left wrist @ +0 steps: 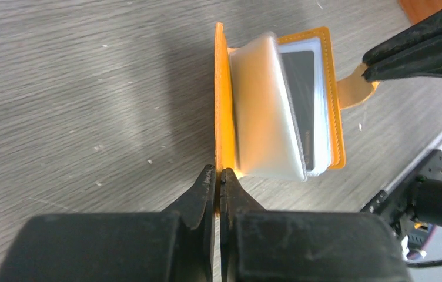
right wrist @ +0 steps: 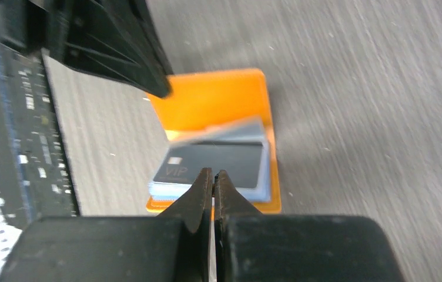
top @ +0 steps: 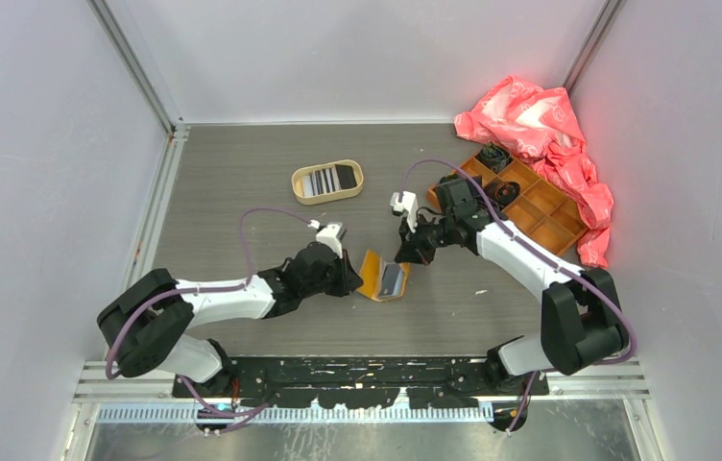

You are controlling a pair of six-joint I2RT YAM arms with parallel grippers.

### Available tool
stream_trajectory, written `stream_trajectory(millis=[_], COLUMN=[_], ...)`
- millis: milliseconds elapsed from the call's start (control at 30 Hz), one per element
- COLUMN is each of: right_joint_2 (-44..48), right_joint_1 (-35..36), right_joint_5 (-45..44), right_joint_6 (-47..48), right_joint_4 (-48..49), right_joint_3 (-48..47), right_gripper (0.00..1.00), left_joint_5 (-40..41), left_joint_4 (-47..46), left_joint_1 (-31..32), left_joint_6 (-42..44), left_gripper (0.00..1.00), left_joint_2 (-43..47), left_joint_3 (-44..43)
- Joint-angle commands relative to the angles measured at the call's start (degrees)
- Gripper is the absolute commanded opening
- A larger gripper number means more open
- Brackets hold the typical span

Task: Put the credit cards into the card holder
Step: Open the card holder at the center of the board.

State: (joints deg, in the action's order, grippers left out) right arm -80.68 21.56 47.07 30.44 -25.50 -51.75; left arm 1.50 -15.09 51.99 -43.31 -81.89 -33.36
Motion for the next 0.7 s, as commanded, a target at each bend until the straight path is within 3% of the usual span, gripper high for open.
stream_trajectory(millis=[0, 100, 167, 333, 433, 567, 667], right_joint_2=[-0.1, -2.6, -4.4, -3.6, -0.8, 1.6, 0.7], right_joint_1=[-0.4, -0.4, -0.5, -0.6, -1.6, -2.8, -2.5], right_joint_5=[-15.7, -27.0, -29.3, -20.6, -10.8, 4.6, 4.3], right_joint_6=[6.2, 8.1, 8.1, 2.2, -1.4, -0.7, -4.8], right_joint_4=[0.4, -0.1, -1.8, -1.9, -1.2, -2.8, 0.5], right_joint_3=[-0.6, -1.4, -2.5, -3.6, -3.4, -2.3, -1.3], right_gripper=[0.01, 0.05, 0.09, 0.29, 0.41, 0.45, 0.44], left_joint_5=[6.0, 6.6, 6.7, 6.1, 6.1, 4.8, 5.0], left_joint_4=[-0.5, -4.0, -5.6, -6.8, -8.2, -12.7, -14.9], left_joint_1=[-0.2, -0.2, -0.2, 0.0, 0.3, 0.4, 0.4], left_joint_6=[-2.8, -5.2, -6.2, -7.4, -8.0, -8.3, -8.9], left_gripper=[0.0, 0.0, 0.0, 0.0, 0.0, 0.0, 0.0], left_joint_2=[3.5, 4.9, 5.5, 5.6, 4.4, 2.5, 1.7], left_joint_3=[2.8, 5.7, 6.7, 6.5, 7.0, 8.6, 9.4])
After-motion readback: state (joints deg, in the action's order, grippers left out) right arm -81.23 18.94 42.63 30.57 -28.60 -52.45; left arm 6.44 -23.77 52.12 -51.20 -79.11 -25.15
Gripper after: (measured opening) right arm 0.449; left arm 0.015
